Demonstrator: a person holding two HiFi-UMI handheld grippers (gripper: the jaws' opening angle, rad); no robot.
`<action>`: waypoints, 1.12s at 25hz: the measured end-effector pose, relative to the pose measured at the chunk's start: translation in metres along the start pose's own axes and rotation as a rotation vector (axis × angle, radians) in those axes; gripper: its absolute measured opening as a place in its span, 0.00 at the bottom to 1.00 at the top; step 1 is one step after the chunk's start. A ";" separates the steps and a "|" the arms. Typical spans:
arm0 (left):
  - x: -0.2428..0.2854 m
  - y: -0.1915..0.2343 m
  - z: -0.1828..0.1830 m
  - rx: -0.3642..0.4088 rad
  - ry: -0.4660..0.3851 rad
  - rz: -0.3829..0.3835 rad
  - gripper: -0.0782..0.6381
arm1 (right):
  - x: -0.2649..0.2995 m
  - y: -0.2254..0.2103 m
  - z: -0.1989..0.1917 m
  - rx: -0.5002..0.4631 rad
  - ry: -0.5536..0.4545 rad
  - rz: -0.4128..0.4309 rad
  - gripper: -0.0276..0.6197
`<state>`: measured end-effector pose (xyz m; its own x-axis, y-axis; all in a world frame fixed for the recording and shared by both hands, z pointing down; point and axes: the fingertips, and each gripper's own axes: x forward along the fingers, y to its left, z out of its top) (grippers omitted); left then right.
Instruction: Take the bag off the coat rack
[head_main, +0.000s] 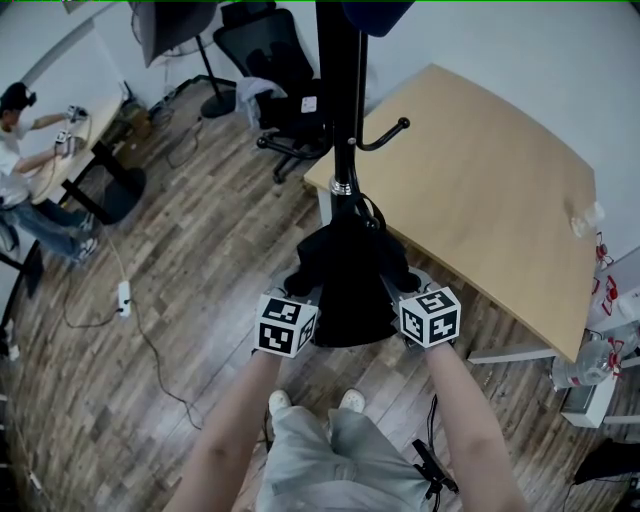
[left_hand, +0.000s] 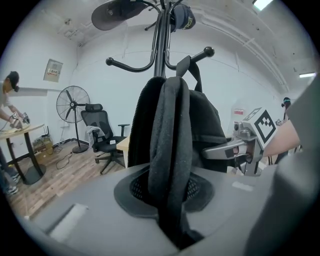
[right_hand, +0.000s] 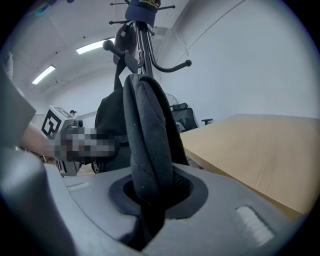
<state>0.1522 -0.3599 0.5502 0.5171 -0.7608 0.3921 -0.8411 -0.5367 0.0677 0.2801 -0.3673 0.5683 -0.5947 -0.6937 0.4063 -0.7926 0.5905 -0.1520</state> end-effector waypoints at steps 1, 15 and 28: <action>-0.003 -0.001 0.002 -0.004 -0.005 -0.004 0.22 | -0.003 0.002 0.002 -0.001 -0.004 -0.002 0.12; -0.034 -0.025 0.015 -0.008 -0.029 -0.040 0.22 | -0.041 0.021 0.008 0.000 -0.023 -0.016 0.12; -0.060 -0.054 0.019 0.031 -0.042 -0.107 0.22 | -0.082 0.038 0.005 -0.007 -0.026 -0.075 0.12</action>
<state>0.1699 -0.2924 0.5052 0.6101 -0.7133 0.3449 -0.7760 -0.6259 0.0783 0.2979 -0.2899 0.5249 -0.5371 -0.7466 0.3926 -0.8341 0.5394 -0.1155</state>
